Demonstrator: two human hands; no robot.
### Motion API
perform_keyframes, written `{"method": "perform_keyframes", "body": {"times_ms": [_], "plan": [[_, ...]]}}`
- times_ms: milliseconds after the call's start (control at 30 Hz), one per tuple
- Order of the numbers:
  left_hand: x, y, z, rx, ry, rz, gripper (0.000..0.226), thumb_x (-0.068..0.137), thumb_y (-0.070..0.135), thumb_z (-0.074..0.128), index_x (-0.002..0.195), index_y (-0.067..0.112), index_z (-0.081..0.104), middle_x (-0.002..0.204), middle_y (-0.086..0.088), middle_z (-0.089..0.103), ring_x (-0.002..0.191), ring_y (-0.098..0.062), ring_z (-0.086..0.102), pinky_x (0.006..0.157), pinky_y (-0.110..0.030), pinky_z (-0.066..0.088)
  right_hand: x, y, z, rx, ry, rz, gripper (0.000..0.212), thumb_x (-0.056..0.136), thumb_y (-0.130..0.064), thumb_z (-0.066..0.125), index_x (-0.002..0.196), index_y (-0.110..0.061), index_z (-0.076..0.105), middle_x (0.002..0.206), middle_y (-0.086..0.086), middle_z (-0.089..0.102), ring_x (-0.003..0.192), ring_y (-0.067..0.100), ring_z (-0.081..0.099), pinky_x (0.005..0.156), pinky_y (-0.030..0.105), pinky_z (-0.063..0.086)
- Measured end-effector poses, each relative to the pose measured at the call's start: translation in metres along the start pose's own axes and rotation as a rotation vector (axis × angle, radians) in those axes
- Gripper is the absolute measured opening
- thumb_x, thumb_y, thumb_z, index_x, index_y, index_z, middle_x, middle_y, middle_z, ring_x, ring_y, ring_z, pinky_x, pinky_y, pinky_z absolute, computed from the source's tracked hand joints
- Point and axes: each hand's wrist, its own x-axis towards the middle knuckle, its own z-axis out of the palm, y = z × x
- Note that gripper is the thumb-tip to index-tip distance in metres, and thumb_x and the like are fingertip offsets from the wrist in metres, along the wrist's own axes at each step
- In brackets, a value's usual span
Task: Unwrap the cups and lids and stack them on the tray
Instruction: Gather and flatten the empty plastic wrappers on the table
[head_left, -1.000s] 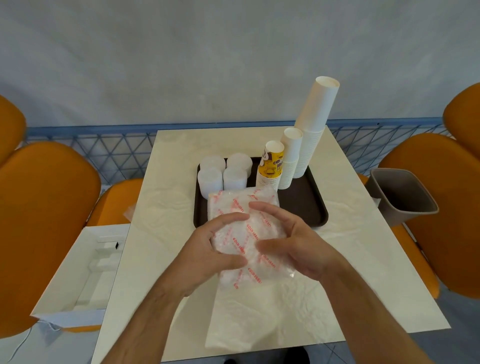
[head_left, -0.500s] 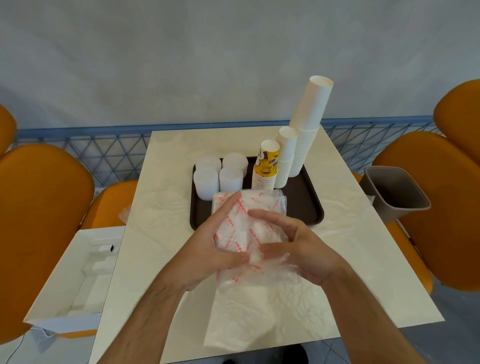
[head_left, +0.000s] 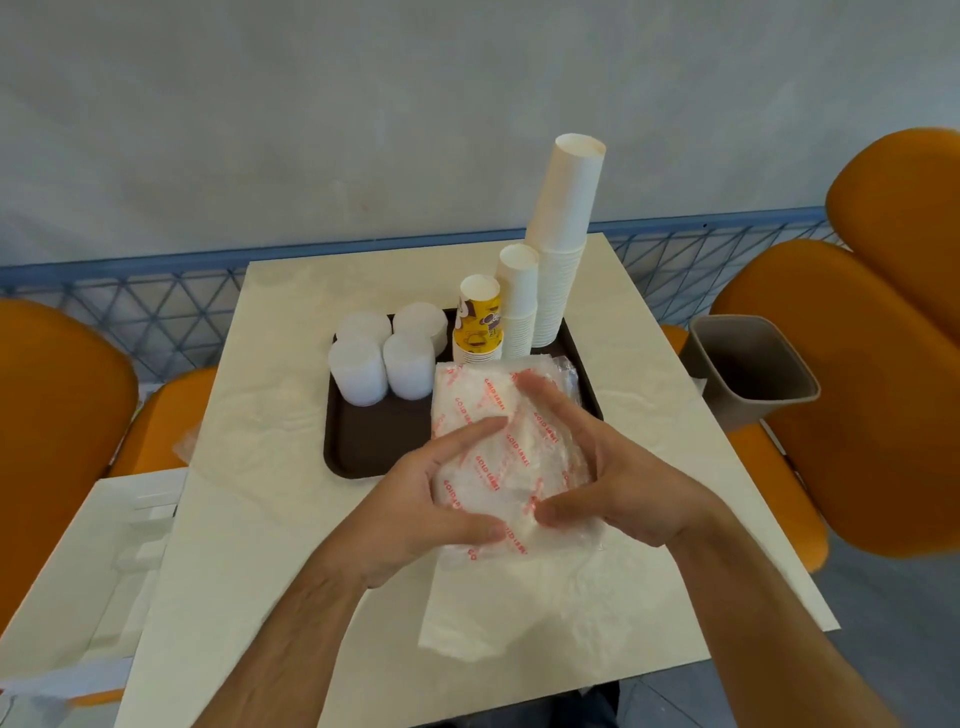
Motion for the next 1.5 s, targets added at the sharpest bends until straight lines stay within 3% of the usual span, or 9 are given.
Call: {"method": "perform_keyframes", "body": {"times_ms": [233,467,633,700,800,1067,1300,1433,1500], "plan": [[0.065,0.008,0.051,0.193,0.033,-0.02,0.112,0.057,0.018,0.091,0.141,0.062,0.032,0.145,0.025,0.043,0.133,-0.003,0.045,0.102,-0.04,0.051,-0.014,0.004,-0.068,-0.218,0.164,0.033,0.099,0.083,-0.009,0.081,0.146,-0.06,0.024,0.128,-0.047,0.037,0.113,-0.017,0.049,0.088,0.012,0.052],[0.139,0.01,0.111,0.232,0.022,-0.007,0.128,0.059,0.017,0.092,0.149,0.059,0.012,0.151,0.036,0.027,0.141,0.008,0.03,0.114,-0.04,0.039,-0.032,0.022,-0.152,-0.259,0.272,0.054,0.099,0.083,-0.02,0.082,0.145,-0.064,0.019,0.13,-0.052,0.025,0.123,-0.007,0.041,0.11,0.028,0.042],[0.201,0.001,0.158,0.126,0.115,-0.036,0.103,0.08,0.007,0.081,0.147,0.057,0.022,0.15,0.031,0.03,0.115,-0.012,0.062,0.08,-0.033,0.06,-0.047,0.036,-0.229,-0.102,0.417,0.0,0.107,0.079,-0.009,0.083,0.152,-0.057,0.02,0.147,-0.03,0.035,0.141,0.013,0.04,0.106,0.046,0.05],[0.226,-0.013,0.172,0.364,0.164,-0.037,0.084,0.085,0.015,0.077,0.151,0.04,0.03,0.149,0.021,0.032,0.113,-0.011,0.061,0.086,-0.021,0.055,-0.05,0.041,-0.265,-0.041,0.478,-0.025,0.108,0.082,0.003,0.076,0.155,-0.053,0.017,0.138,-0.034,0.038,0.139,0.014,0.043,0.103,0.042,0.053],[0.261,-0.044,0.194,0.781,0.105,-0.051,0.07,0.086,0.021,0.073,0.148,0.028,0.04,0.154,0.004,0.028,0.138,-0.019,0.039,0.109,-0.022,0.034,-0.046,0.05,-0.324,-0.12,0.602,-0.04,0.109,0.083,0.005,0.073,0.154,-0.053,0.015,0.15,-0.021,0.033,0.145,0.017,0.036,0.106,0.052,0.05],[0.3,-0.093,0.231,1.408,-0.142,-0.354,0.1,0.086,0.05,0.069,0.157,0.035,-0.001,0.165,0.0,-0.018,0.152,-0.032,-0.012,0.124,-0.047,0.007,-0.017,0.099,-0.437,-0.489,1.043,0.054,0.088,0.084,0.01,0.068,0.156,-0.025,0.029,0.159,-0.001,0.031,0.148,0.018,0.027,0.117,0.046,0.038],[0.31,-0.102,0.234,1.366,-0.143,-0.46,0.108,0.082,0.049,0.075,0.156,0.04,-0.004,0.164,0.005,-0.018,0.152,-0.03,-0.01,0.119,-0.046,0.025,0.026,0.155,-0.476,-0.383,0.891,0.218,0.079,0.087,0.013,0.055,0.153,-0.027,0.037,0.157,0.005,0.036,0.143,0.028,0.038,0.114,0.05,0.041],[0.31,-0.102,0.236,1.35,-0.129,-0.457,0.108,0.082,0.049,0.074,0.156,0.04,-0.004,0.164,0.006,-0.02,0.152,-0.028,-0.011,0.119,-0.044,0.029,0.048,0.165,-0.491,-0.569,0.698,0.331,0.085,0.087,0.007,0.064,0.155,-0.03,0.03,0.143,0.011,0.047,0.116,0.025,0.053,0.087,0.032,0.05],[0.311,-0.102,0.237,1.355,-0.126,-0.445,0.107,0.082,0.05,0.074,0.156,0.04,-0.003,0.164,0.005,-0.019,0.152,-0.028,-0.01,0.119,-0.044,0.03,0.055,0.167,-0.499,-0.559,0.629,0.353,0.083,0.088,0.003,0.066,0.154,-0.032,0.032,0.144,0.012,0.046,0.122,0.028,0.051,0.09,0.034,0.05]]}}
